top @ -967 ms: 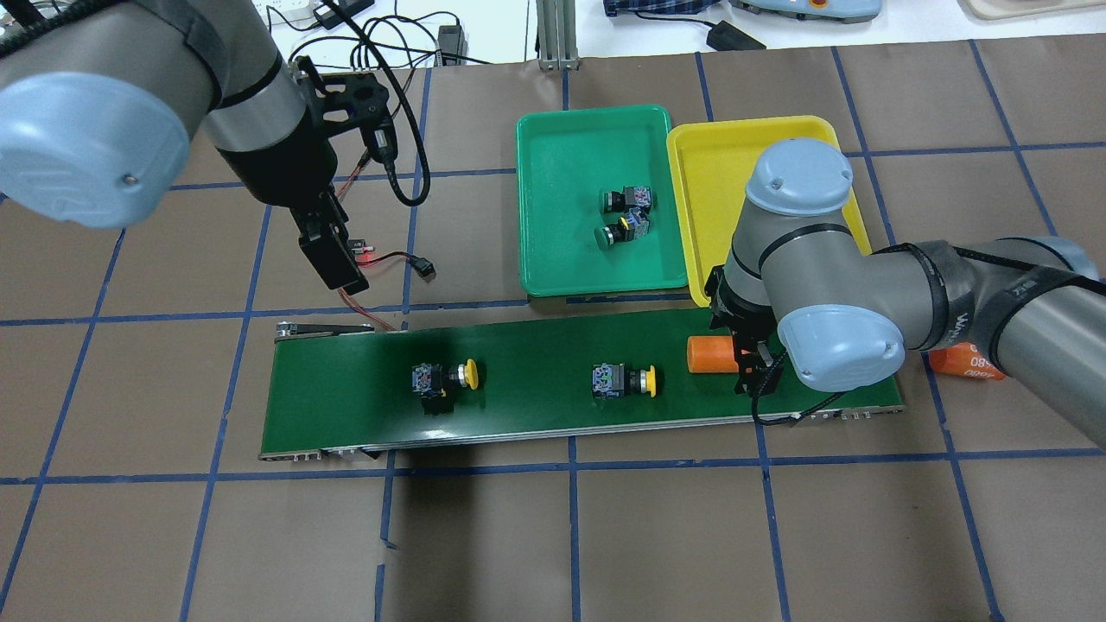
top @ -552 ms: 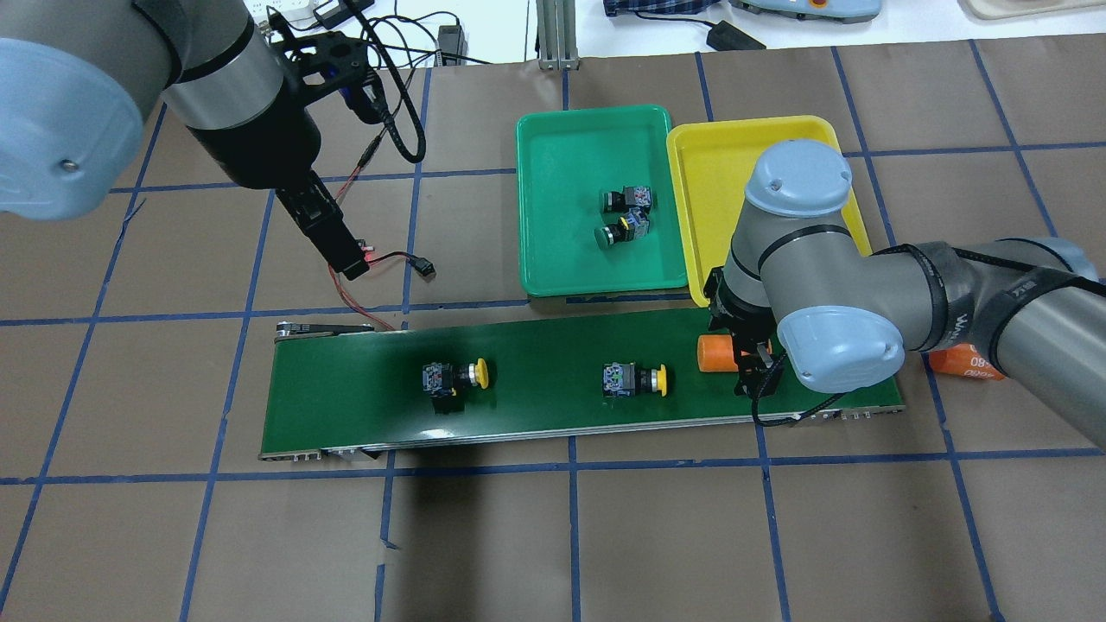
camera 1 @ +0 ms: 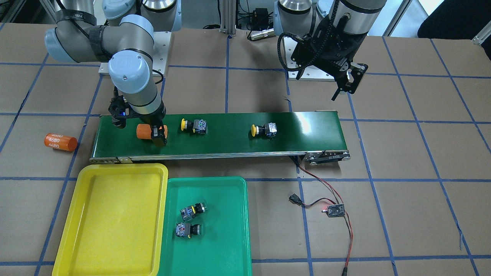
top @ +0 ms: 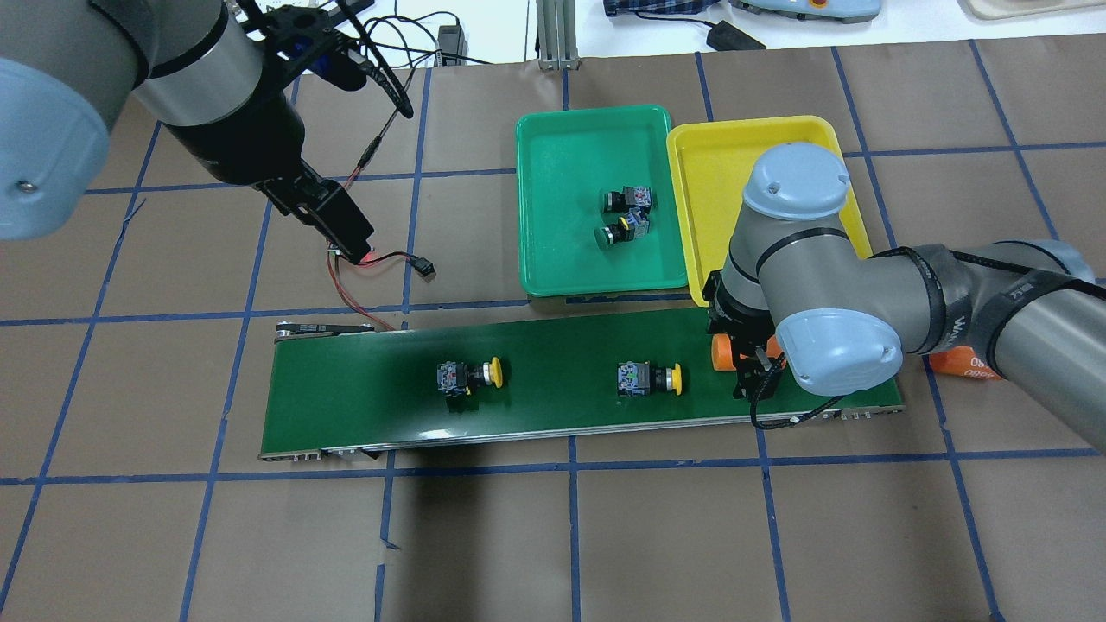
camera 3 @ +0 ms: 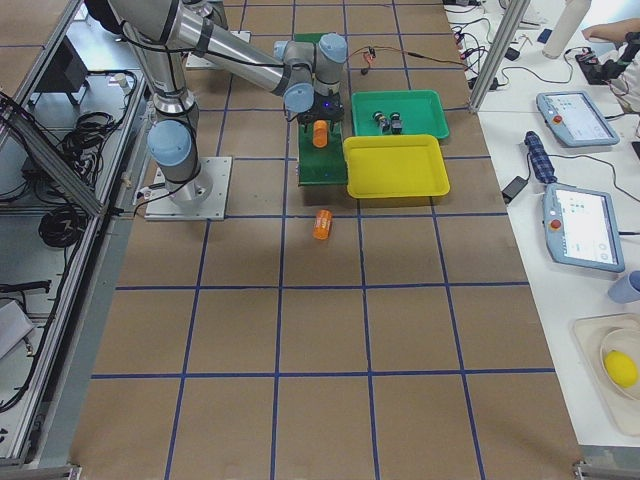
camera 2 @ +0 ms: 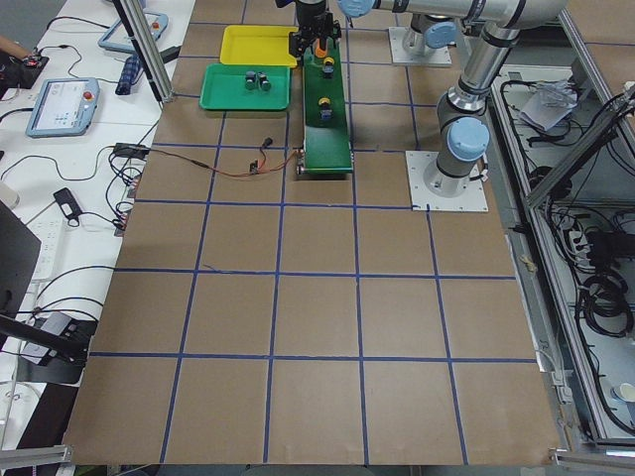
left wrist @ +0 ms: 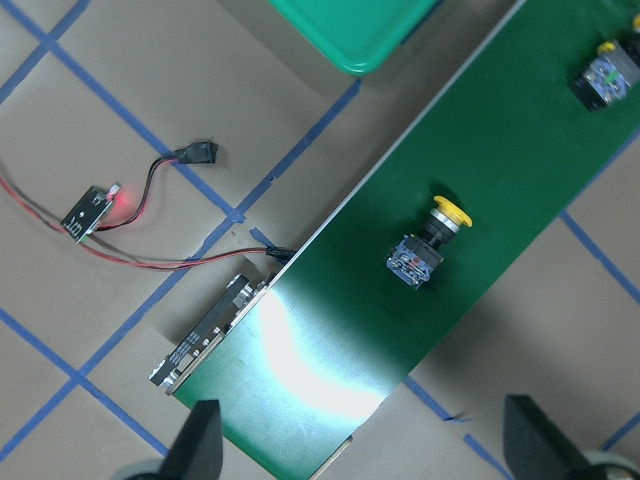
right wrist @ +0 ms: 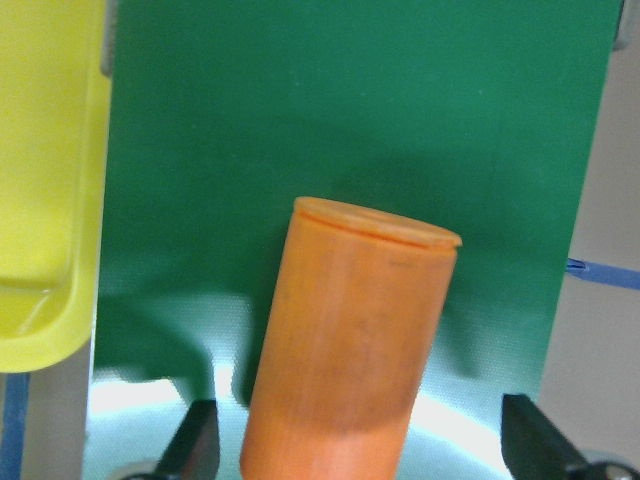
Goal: Sort buttons by color to trays
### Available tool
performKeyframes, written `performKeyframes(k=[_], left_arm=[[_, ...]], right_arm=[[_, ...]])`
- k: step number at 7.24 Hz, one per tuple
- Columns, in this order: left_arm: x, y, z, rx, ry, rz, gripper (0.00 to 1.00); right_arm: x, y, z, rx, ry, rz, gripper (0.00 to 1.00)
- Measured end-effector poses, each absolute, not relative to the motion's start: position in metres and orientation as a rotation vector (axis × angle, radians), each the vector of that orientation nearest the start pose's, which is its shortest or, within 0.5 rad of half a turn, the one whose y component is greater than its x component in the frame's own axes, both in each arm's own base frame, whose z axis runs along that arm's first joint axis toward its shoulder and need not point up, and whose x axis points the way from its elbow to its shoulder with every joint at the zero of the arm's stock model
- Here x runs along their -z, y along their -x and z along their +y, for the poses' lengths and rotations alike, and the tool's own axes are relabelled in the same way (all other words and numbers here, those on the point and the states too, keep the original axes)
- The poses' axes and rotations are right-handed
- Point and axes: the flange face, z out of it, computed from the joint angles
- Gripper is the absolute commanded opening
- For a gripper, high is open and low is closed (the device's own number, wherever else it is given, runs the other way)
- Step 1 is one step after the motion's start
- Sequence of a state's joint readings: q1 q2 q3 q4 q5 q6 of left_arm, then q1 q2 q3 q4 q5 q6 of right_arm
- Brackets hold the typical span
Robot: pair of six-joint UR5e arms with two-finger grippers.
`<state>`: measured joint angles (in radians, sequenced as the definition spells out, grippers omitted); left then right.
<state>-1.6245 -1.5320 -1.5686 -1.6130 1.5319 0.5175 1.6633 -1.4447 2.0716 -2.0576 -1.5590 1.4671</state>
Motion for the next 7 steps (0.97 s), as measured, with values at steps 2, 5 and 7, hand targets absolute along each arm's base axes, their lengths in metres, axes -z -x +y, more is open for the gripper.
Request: performKeyframes(k=[2,5,7], left_arm=[[-0.506,0.159,-0.468,0.020,-0.465,3.145,1.00],[-0.517,0.150,-0.468,0.048,-0.129,3.140,1.00],[-0.521,0.146,-0.468,0.061,-0.065,3.131,1.00]], right_arm=[[-0.236,-0.176,-0.434,-0.193,-2.051,2.498,1.00],[-0.235,-0.177,-0.432,-0.204,-2.052,2.495,1.00],[-0.236,-0.177,-0.432,-0.203,-2.052,2.492,1.00]])
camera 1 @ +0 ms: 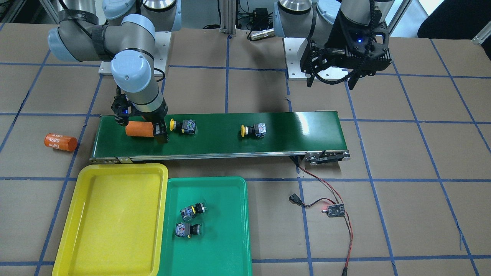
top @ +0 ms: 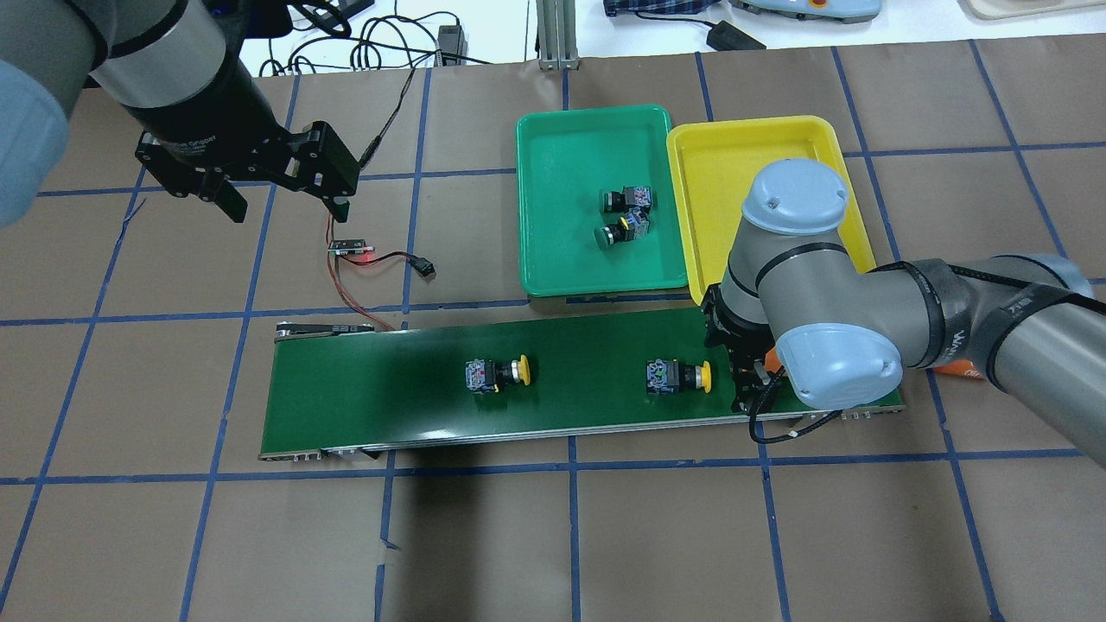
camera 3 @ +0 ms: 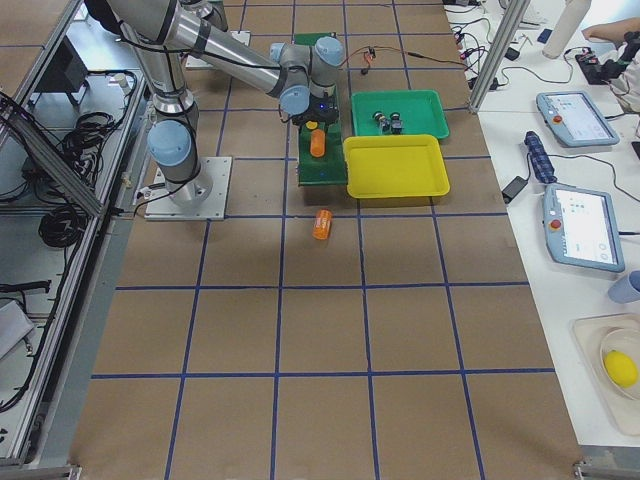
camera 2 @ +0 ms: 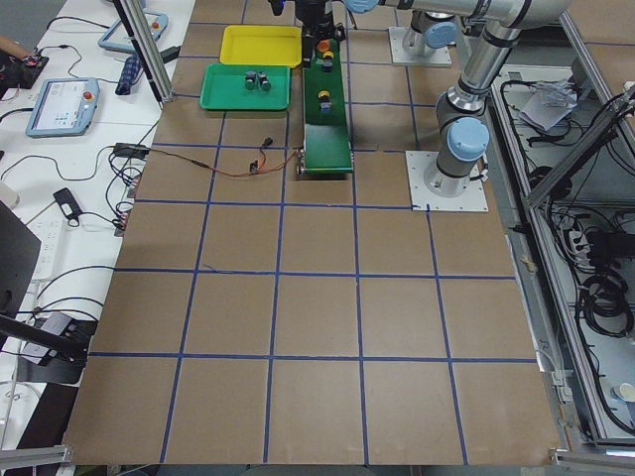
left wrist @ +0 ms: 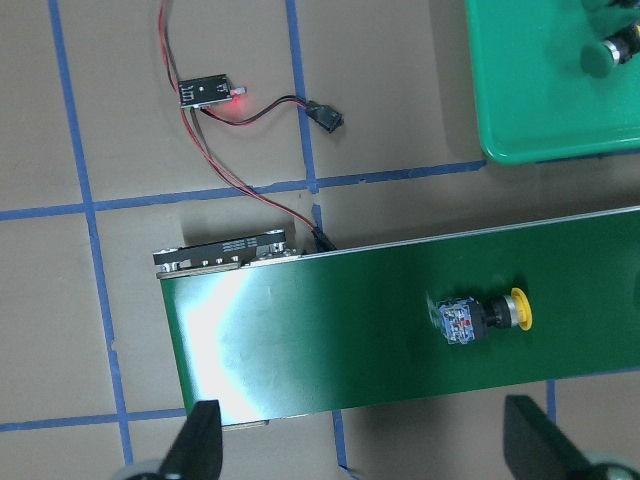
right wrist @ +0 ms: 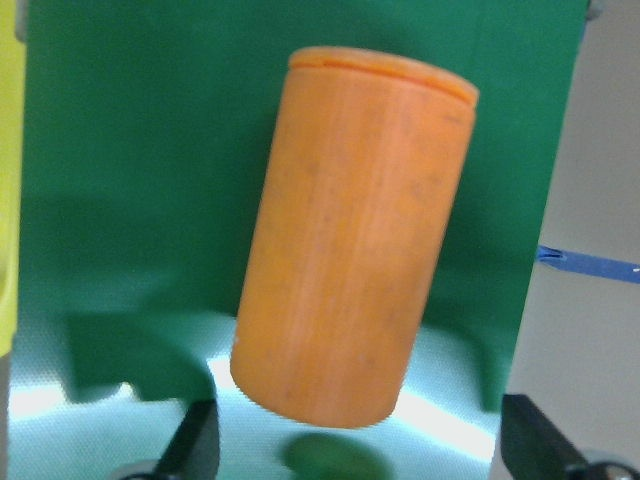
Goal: Sort buttons by color to trays
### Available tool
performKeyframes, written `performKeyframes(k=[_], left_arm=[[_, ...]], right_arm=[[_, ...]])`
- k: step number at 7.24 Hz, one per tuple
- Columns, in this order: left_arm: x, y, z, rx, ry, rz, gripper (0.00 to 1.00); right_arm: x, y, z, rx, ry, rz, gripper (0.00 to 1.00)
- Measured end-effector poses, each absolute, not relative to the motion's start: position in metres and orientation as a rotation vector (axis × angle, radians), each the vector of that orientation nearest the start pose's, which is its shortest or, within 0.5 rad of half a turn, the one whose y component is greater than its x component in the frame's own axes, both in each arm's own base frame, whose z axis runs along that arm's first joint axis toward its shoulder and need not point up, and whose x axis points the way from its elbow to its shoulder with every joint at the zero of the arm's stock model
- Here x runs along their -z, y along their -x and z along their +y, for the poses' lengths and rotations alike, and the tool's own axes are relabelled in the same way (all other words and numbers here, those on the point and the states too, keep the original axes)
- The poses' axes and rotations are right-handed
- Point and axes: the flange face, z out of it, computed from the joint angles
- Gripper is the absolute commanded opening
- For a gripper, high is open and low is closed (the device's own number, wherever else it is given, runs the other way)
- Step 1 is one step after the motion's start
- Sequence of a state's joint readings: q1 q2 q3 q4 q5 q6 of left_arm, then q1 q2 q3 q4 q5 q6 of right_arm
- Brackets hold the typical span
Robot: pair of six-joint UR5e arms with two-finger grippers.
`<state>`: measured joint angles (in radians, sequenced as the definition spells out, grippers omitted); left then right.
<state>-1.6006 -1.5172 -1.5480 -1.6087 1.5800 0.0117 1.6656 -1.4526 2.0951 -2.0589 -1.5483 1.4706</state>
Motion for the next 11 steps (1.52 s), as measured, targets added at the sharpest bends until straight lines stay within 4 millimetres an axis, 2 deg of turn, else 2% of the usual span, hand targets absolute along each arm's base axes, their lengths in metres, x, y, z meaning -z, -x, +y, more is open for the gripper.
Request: performKeyframes(k=[3,5,6,8,10,11], left_arm=[[-0.5209,0.1402,-0.4636,0.061,0.016,3.137,1.00],[-0.5205,0.1392,-0.4680,0.062,0.061,3.136,1.00],[-0.5200,0.1390,-0.4705,0.060,0.063,3.135,1.00],[-0.5196,0.1403,-0.4650,0.060,0.059,3.134,1.00],[-0.5220,0.1408,-0.4623,0.083,0.056,3.134,1.00],[-0.5211,0.1416,-0.4620,0.088,0.058,3.133,1.00]], right_arm=[[-0.2347,-0.1771,-0.4314,-0.205,-2.054,2.495,1.00],[-0.2341,-0.1769,-0.4312,-0.206,-2.055,2.497,0.99],[-0.2330,-0.1770,-0.4314,-0.209,-2.056,2.499,0.88],[-0.2316,-0.1775,-0.4325,-0.215,-2.050,2.501,0.60],[-0.2340,-0.1779,-0.4345,-0.209,-2.047,2.494,0.14],[-0.2367,-0.1781,-0.4358,-0.198,-2.045,2.487,0.03]])
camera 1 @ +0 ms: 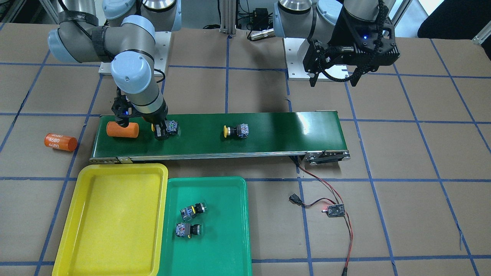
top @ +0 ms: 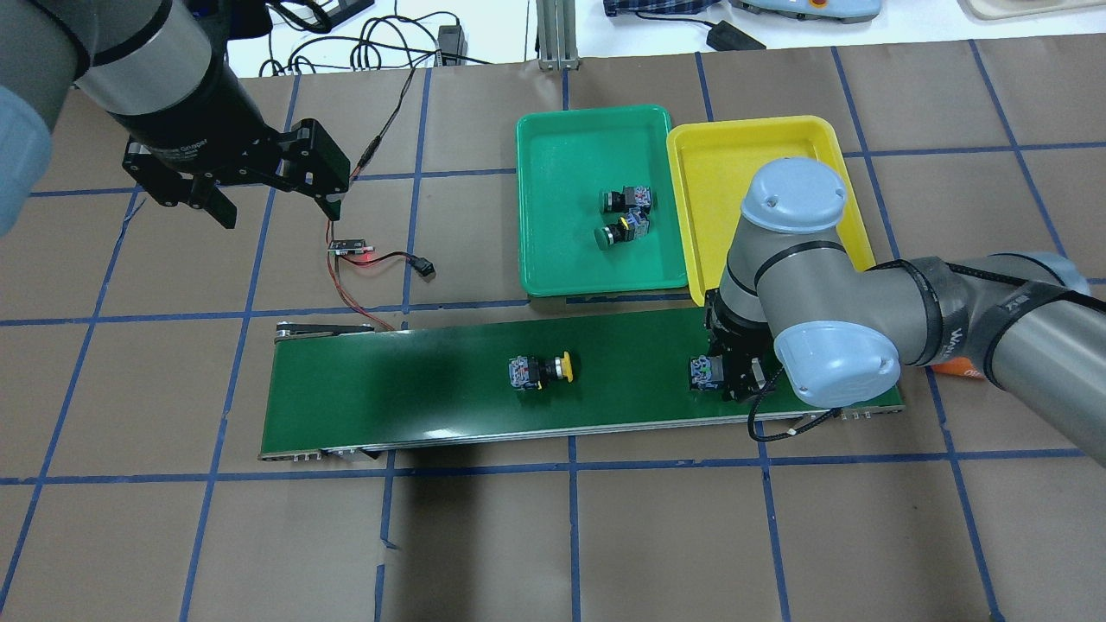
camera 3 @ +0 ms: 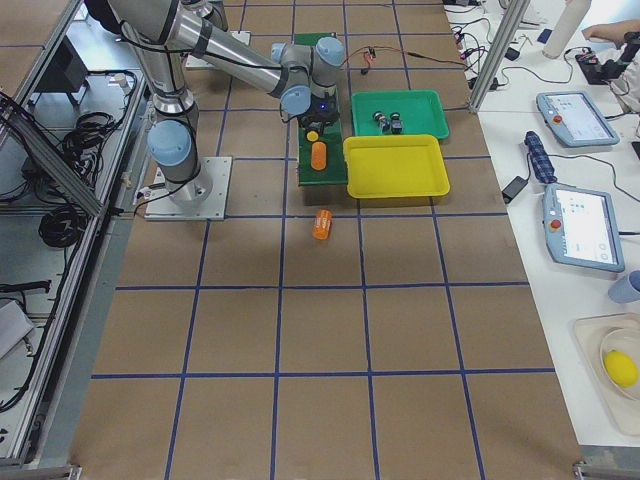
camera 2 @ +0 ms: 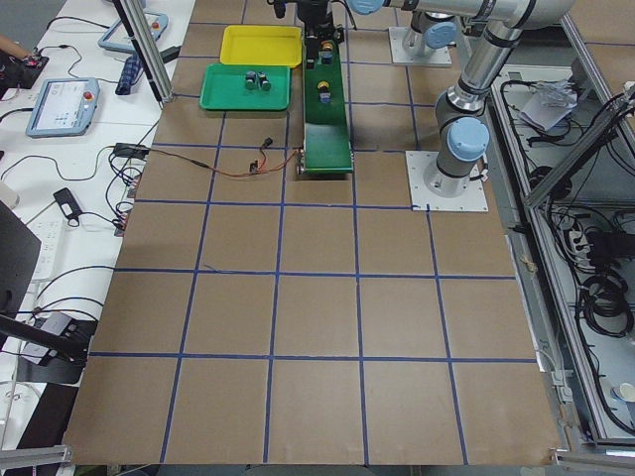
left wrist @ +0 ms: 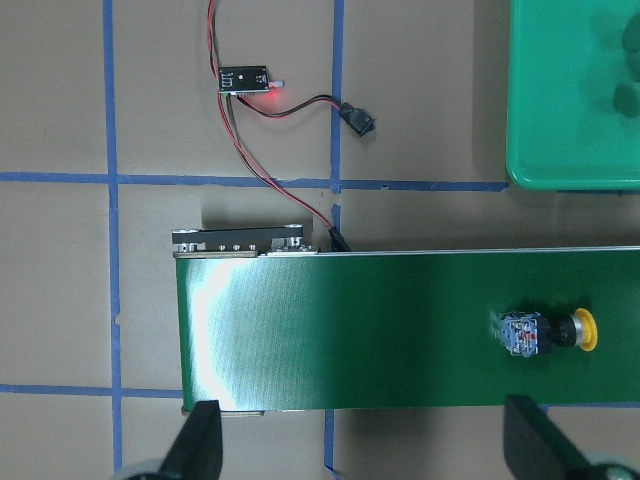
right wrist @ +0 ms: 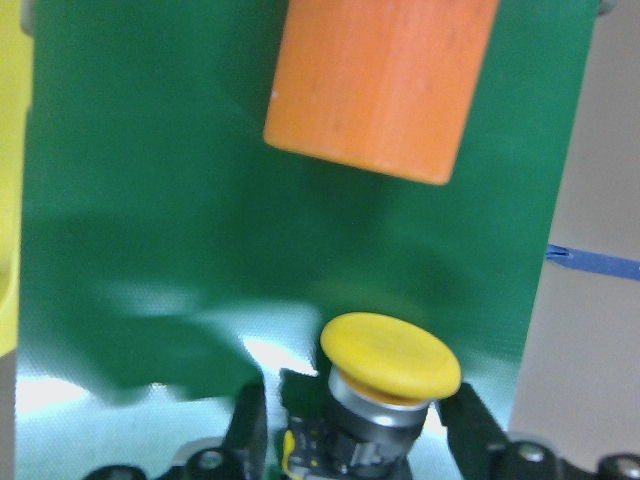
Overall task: Sort buttons by color to trays
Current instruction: 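Grasp the first yellow-capped button at the belt end with the right gripper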
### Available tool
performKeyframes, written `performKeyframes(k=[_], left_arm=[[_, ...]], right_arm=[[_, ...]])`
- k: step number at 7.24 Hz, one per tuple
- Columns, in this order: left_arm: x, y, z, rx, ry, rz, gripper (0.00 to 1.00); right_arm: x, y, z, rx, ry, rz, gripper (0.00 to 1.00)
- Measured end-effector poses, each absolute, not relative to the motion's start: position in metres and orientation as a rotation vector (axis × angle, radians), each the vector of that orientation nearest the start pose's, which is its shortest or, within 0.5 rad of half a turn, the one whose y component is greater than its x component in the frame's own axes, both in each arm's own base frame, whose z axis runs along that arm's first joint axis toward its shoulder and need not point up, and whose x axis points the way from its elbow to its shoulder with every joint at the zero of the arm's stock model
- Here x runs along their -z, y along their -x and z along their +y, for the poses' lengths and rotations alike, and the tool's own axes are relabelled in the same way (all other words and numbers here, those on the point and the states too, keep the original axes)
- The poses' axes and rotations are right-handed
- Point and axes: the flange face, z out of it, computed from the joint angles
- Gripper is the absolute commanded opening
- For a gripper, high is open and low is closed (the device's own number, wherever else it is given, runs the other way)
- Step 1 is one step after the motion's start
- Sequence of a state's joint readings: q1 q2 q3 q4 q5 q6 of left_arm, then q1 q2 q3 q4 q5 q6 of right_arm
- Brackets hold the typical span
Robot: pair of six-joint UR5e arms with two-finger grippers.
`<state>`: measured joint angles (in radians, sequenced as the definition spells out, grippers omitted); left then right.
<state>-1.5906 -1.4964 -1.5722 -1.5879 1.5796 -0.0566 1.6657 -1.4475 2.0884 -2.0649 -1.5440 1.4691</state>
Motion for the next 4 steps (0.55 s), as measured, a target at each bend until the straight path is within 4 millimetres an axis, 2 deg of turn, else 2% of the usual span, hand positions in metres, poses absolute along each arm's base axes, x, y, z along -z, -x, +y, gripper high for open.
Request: performKeyframes(k=[2,4], left_arm=[[-0.517,0.142,-0.468,0.122,0.061,3.131,1.00],[-0.511,0.139,-0.479,0.172,0.075,3.125,1.00]], right_arm=[[-0.247,-0.177,-0.442,-0.164,-2.031,2.472,0.00],[-0.274,-0.172,-0.471,-0.090,-1.992,2.446,0.00]])
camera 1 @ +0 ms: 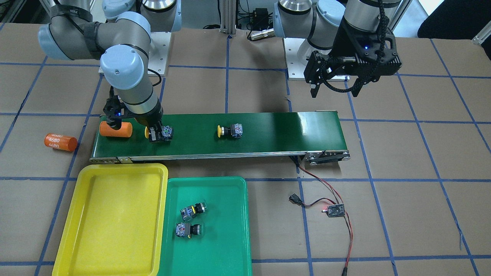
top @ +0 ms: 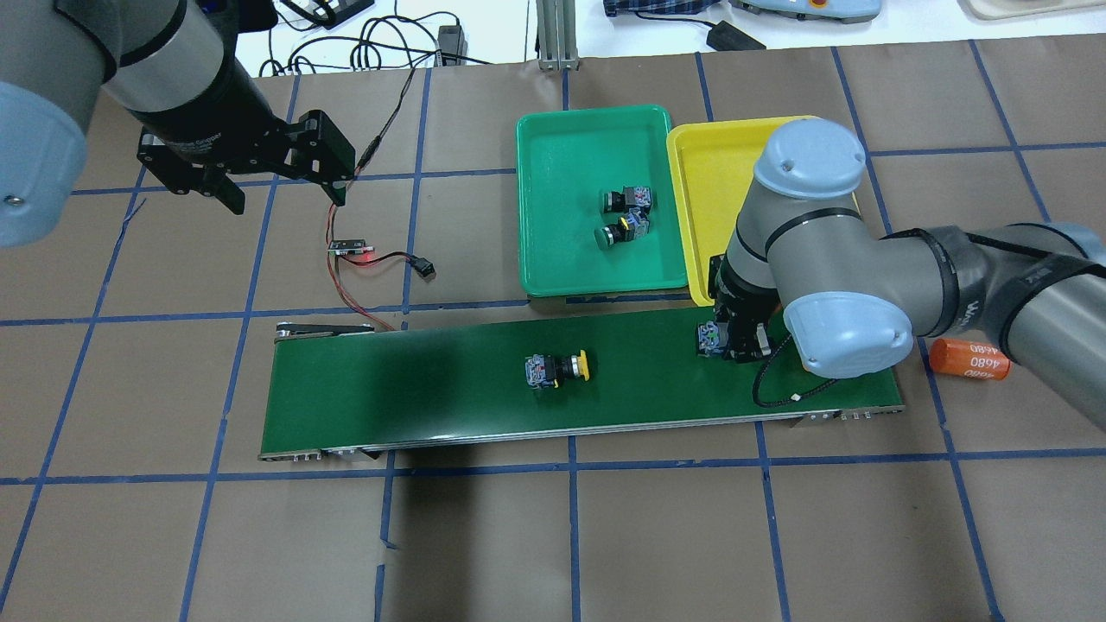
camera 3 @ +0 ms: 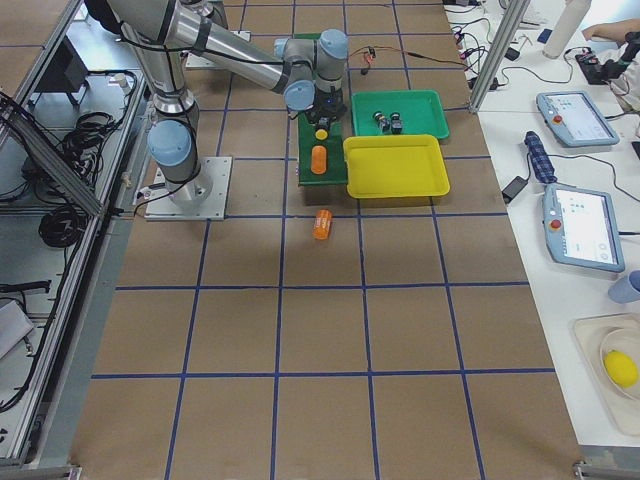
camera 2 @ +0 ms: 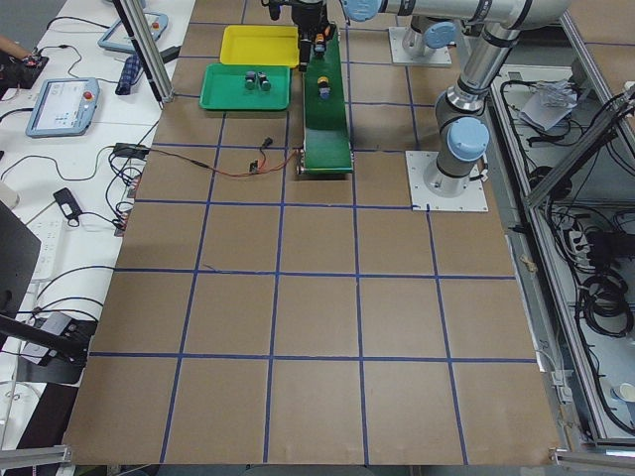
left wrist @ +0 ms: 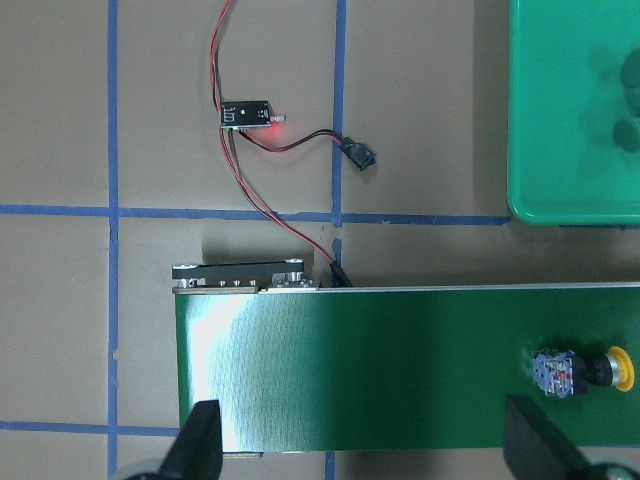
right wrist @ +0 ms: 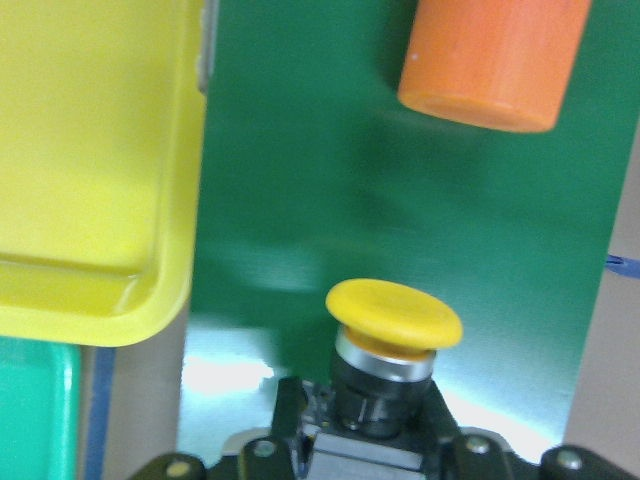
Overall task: Sort buttons by color to trays
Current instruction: 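Grasp the first yellow-capped button at the belt end with the right gripper, then drop the yellow-capped button into the yellow tray with the right gripper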
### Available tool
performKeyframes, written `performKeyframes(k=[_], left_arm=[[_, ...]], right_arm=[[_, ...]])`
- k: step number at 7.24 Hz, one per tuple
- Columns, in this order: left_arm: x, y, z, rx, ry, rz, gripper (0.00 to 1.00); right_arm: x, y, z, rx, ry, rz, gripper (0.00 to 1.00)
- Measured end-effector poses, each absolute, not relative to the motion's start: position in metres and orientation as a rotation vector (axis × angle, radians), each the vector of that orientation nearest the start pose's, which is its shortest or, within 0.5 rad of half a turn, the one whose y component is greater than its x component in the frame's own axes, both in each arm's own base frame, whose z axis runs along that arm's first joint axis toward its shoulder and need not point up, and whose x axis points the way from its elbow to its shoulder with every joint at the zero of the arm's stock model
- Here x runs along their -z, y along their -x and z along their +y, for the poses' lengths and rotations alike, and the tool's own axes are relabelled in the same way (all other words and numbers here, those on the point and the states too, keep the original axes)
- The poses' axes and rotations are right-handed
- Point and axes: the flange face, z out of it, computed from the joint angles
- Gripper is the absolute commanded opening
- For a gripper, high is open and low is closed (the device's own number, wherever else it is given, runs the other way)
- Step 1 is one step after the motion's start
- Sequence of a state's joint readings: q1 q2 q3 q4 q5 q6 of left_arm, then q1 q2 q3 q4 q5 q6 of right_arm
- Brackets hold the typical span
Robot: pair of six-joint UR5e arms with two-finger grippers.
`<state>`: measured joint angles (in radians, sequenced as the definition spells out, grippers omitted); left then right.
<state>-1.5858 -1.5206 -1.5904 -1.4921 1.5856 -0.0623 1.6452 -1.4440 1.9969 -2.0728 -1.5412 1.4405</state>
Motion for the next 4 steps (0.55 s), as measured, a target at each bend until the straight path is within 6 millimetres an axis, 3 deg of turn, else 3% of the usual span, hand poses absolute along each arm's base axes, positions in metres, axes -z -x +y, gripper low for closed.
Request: performKeyframes(k=[2,3,4], left_arm=[[-0.511,0.138,-0.482,0.174,0.083,3.122,1.00],[-0.512,0.138,-0.480,0.150,0.084,3.122,1.00],[-0.514,0.139,-0.475,0.118,0.083,3.123,1.00]], right_arm=[[-0.288,-0.159,-0.530,-0.030,-1.941,2.439,0.00],[-0.280,-0.142,-0.575,-0.021,-1.922,2.449,0.54],[-0.267,-0.120,-0.614,-0.015,-1.894,2.479,1.00]])
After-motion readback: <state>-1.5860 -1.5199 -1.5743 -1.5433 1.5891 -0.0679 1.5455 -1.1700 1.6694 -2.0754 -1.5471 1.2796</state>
